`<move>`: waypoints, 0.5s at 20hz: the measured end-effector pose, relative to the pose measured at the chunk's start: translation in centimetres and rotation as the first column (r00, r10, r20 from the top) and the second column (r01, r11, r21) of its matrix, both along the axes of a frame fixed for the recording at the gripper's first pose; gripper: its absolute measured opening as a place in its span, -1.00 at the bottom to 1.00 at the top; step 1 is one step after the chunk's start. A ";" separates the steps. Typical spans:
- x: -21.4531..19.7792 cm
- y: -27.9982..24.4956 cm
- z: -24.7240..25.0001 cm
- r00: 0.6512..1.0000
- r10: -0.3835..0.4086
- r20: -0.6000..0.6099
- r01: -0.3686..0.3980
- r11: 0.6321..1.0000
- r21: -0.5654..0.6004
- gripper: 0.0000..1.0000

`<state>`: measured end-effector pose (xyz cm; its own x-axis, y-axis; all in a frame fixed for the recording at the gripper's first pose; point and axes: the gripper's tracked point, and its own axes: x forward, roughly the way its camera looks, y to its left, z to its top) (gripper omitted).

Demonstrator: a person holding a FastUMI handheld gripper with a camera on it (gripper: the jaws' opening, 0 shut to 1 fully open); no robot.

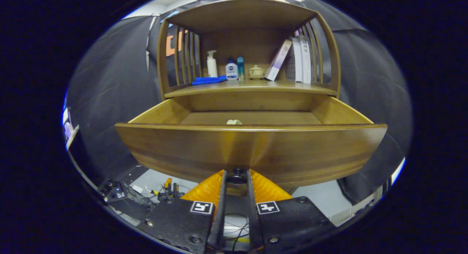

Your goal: Pull open the drawer, take out the items inside it, and place them on the countertop above the cabinet.

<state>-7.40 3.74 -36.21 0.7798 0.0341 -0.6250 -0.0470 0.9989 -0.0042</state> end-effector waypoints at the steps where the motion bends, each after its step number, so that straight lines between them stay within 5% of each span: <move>1: -0.3 0.5 1.5 1.000 0.021 -0.004 -0.021 1.000 0.016 -0.21; 7: 1.5 4.8 8.2 0.987 0.161 -0.005 -0.161 0.986 0.039 0.39; 10: 4.2 5.8 8.7 0.983 0.178 -0.049 -0.178 0.984 0.010 0.54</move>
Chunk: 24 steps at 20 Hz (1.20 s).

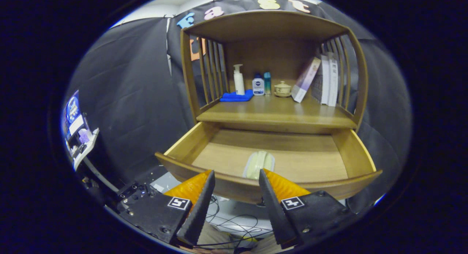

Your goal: Pull open the drawer, take out the items inside it, and place them on the countertop above the cabinet.

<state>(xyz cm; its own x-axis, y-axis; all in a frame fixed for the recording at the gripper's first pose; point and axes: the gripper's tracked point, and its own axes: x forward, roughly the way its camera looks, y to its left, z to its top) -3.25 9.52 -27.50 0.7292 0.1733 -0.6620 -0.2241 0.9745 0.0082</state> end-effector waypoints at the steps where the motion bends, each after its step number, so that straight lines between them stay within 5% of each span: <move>1: 0.8 0.1 -0.1 1.000 0.004 -0.017 -0.004 1.000 -0.011 0.54; 8: 6.9 -1.0 -3.4 0.982 -0.067 -0.179 0.055 0.996 -0.069 0.54; 16: 10.7 -3.4 -8.6 0.916 -0.170 -0.362 0.147 0.985 -0.091 0.42; 22: 9.6 -3.4 -10.9 0.869 -0.189 -0.456 0.150 0.981 -0.122 0.15; 24: 9.2 -3.1 -11.5 0.858 -0.189 -0.477 0.142 0.981 -0.133 -0.09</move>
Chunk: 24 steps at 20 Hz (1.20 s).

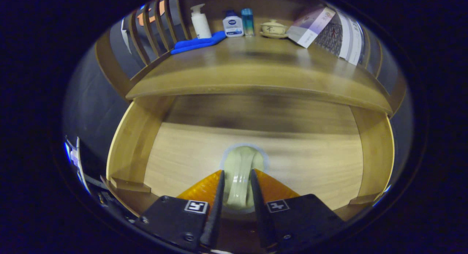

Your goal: Pull open the drawer, take out the items inside it, and place them on the countertop above the cabinet.

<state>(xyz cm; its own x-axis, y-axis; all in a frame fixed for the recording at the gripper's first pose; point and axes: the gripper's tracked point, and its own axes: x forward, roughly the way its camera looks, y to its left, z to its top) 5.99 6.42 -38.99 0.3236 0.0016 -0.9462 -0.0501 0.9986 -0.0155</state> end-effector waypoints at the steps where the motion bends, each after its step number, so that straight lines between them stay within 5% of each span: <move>1: 0.2 -0.4 0.0 1.000 0.005 0.011 -0.005 1.000 -0.020 -0.31; 9: 0.3 0.3 2.1 0.999 0.013 0.030 -0.014 1.000 0.025 -0.61; 24: 4.5 -3.2 14.3 0.963 -0.007 0.269 0.014 1.000 -0.024 -0.64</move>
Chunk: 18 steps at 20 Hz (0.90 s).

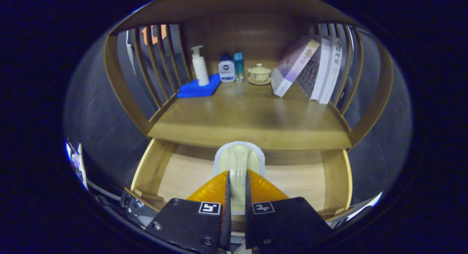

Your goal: Pull open the drawer, take out the items inside it, and place them on the countertop above the cabinet.

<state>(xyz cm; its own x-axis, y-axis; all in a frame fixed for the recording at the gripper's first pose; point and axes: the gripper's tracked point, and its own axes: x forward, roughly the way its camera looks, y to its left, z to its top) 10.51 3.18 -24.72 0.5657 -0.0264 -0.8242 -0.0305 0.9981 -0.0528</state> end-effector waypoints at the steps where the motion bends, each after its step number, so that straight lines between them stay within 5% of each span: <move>1: 0.7 -0.2 0.6 1.000 -0.006 0.007 0.006 1.000 0.004 -0.64; 18: 14.5 -1.2 -1.3 0.996 -0.086 -0.030 0.086 0.996 -0.018 -0.65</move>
<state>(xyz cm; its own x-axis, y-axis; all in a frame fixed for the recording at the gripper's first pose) 25.04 2.01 -26.05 0.5349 -0.0877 -0.8404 0.0536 0.9961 -0.0699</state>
